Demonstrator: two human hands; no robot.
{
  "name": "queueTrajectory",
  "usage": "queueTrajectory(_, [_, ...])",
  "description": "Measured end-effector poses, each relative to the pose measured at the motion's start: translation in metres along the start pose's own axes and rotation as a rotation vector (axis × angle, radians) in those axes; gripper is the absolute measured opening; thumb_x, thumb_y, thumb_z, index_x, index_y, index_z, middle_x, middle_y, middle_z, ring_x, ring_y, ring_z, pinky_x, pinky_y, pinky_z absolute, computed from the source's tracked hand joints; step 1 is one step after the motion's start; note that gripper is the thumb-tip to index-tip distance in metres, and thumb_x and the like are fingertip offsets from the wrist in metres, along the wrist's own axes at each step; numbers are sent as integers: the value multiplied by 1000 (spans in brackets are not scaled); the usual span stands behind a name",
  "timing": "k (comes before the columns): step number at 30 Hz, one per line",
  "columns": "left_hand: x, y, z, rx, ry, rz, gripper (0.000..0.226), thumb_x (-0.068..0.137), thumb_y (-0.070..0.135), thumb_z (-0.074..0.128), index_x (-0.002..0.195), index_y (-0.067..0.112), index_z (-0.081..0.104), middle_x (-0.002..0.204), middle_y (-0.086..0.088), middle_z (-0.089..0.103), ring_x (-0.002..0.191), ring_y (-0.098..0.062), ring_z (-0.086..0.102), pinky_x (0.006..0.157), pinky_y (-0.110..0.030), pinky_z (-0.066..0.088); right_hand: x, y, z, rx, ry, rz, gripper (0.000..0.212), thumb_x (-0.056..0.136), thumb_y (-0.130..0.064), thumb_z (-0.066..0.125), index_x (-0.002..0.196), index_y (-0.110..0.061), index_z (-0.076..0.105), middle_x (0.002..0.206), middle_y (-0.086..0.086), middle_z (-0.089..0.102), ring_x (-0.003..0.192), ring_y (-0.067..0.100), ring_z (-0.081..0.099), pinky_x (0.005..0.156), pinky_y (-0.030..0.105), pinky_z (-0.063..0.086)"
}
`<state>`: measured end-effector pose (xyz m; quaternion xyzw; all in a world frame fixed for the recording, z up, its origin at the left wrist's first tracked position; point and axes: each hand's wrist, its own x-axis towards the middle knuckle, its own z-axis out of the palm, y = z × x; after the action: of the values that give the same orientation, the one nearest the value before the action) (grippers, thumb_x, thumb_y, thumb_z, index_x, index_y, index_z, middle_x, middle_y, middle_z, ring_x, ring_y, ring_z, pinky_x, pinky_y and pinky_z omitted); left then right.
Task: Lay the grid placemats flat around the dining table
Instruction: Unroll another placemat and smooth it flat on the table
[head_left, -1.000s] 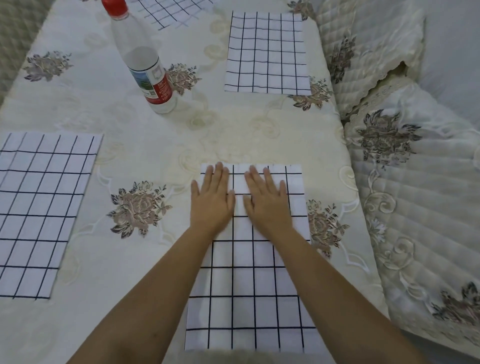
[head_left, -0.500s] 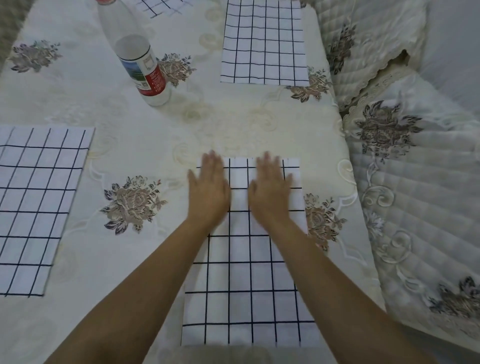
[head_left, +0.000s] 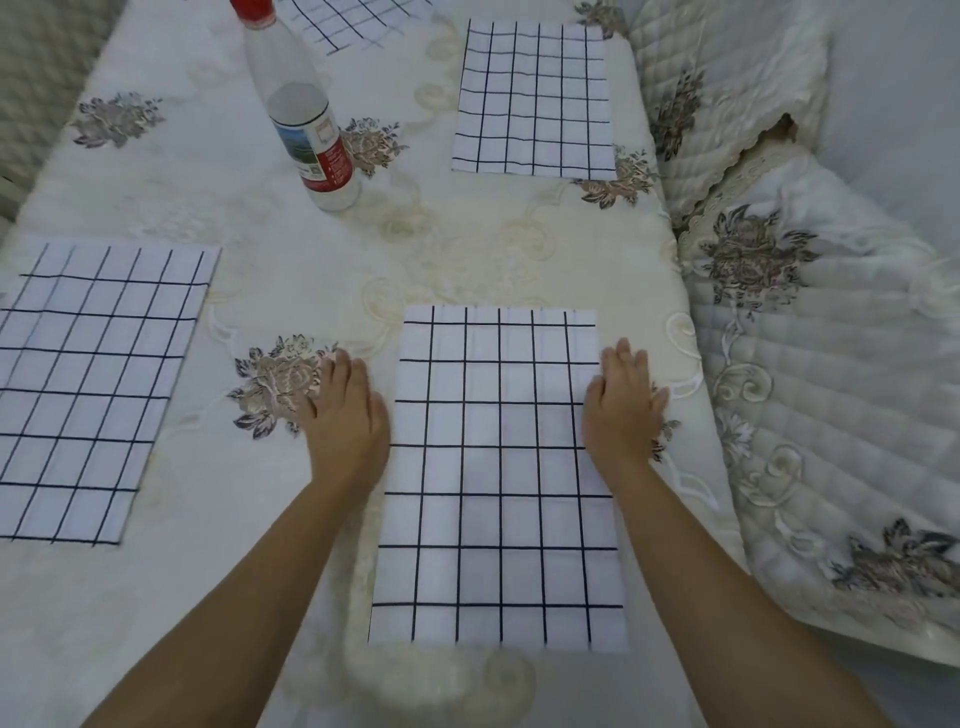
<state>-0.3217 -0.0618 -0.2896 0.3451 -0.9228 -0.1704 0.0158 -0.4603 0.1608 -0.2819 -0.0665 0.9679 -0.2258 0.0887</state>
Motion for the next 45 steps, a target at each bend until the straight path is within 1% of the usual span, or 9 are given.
queueTrajectory(7, [-69, 50, 22, 81, -170, 422, 53, 91, 27, 28, 137, 6, 43, 146, -10, 38, 135, -25, 35, 102, -56, 38, -87, -43, 35, -188, -165, -440, 51, 86, -26, 32, 130, -10, 53, 142, 8, 47, 130, 29, 45, 96, 60, 39])
queueTrajectory(11, [-78, 15, 21, 141, -173, 271, 63, 90, 40, 9, 147, 16, 14, 154, 4, 2, 141, -13, -1, 113, -48, 9, -83, 1, 25, -244, -112, -391, 57, 91, -34, 22, 144, -17, 32, 153, -4, 22, 142, 25, 24, 110, 54, 15])
queueTrajectory(14, [-85, -11, 10, 124, -155, 220, 68, 86, 44, -3, 149, 20, 5, 152, 9, -10, 140, -8, -11, 116, -46, 3, -79, 33, 11, -273, -9, -279, 54, 91, -30, 26, 140, -12, 40, 148, 5, 37, 135, 32, 36, 103, 61, 28])
queueTrajectory(21, [-111, 21, 2, -39, -60, 193, 54, 82, 18, 26, 126, -2, 51, 141, -24, 42, 133, -41, 36, 102, -63, 29, -114, 4, 11, -34, 149, -221, 43, 80, -16, 34, 105, 1, 64, 118, 21, 62, 111, 39, 59, 91, 65, 39])
queueTrajectory(26, [-142, 32, 22, 174, -218, 390, 55, 83, 31, 35, 129, 7, 53, 138, -11, 51, 125, -29, 50, 91, -56, 45, -175, -20, 45, -146, -79, -479, 48, 87, -26, 34, 131, -12, 46, 139, 7, 51, 128, 26, 48, 104, 49, 35])
queueTrajectory(32, [-156, -21, 14, 142, -138, 260, 54, 90, 31, 28, 141, 14, 39, 149, -5, 36, 137, -26, 35, 101, -57, 34, -166, 38, 22, -218, -76, -281, 61, 87, -34, 20, 145, -17, 28, 153, -6, 16, 143, 25, 19, 110, 55, 19])
queueTrajectory(36, [-171, -55, 7, 47, -76, 173, 56, 92, 32, 19, 144, 16, 30, 153, 1, 23, 141, -15, 17, 111, -50, 19, -165, 55, 12, -218, 0, -201, 57, 89, -29, 23, 139, -9, 41, 149, 8, 34, 138, 32, 32, 104, 63, 24])
queueTrajectory(40, [-183, -68, -10, -327, 23, 12, 40, 93, 10, 36, 131, 12, 52, 146, 0, 41, 137, -16, 33, 115, -36, 20, -171, 11, 16, -68, 66, -75, 53, 82, -19, 30, 123, 4, 54, 141, 22, 43, 134, 39, 35, 107, 63, 18])
queueTrajectory(45, [-193, -81, -65, -878, 30, -361, 32, 93, 1, 37, 106, 19, 60, 107, 4, 60, 105, -13, 57, 81, -14, 44, -219, -85, 31, 284, -93, -323, 29, 88, -4, 41, 111, -1, 58, 122, 12, 55, 116, 26, 50, 99, 26, 33])
